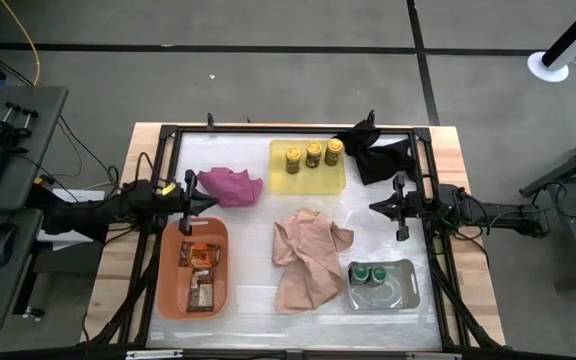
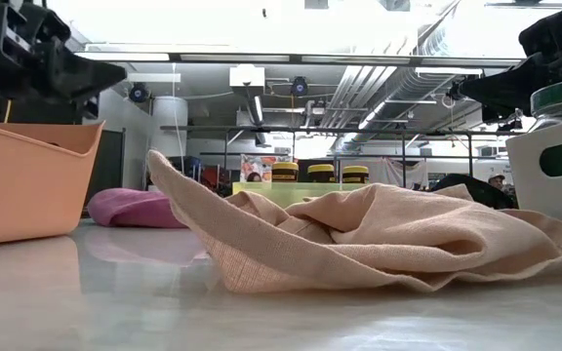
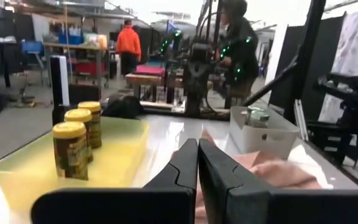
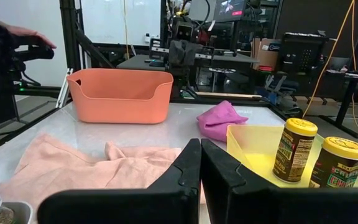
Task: Sort spices by type
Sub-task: Return to Home Position
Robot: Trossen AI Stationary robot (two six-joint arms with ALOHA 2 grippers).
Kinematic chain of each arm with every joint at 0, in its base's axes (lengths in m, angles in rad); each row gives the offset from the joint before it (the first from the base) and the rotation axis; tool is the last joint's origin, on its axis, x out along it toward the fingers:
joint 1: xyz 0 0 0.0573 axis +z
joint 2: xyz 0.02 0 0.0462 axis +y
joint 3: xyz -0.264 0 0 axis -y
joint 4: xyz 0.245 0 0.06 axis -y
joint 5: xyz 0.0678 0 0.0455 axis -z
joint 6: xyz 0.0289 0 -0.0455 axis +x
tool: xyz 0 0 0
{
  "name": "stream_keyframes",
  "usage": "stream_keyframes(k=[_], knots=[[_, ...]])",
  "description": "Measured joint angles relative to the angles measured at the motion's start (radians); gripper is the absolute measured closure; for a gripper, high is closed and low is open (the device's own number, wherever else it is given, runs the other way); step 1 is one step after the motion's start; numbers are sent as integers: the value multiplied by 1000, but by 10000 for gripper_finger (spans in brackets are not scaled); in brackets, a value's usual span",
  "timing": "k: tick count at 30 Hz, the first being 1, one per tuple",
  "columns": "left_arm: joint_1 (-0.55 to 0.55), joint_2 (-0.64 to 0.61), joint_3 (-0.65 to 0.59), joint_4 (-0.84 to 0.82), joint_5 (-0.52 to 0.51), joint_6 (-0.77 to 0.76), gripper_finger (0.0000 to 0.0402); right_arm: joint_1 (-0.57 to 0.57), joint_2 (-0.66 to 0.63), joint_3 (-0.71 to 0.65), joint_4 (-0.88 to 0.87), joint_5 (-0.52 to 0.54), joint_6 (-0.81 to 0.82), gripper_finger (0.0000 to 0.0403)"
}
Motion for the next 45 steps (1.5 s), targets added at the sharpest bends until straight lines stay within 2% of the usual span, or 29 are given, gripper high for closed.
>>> stream_keyframes(k=[4, 45], knots=[[1, 0, 0, -51, -2, -10, 401, 0, 0, 0, 0, 1, 0, 402], [6, 9, 0, -48, 0, -10, 401, 0, 0, 0, 0, 2, 0, 402]])
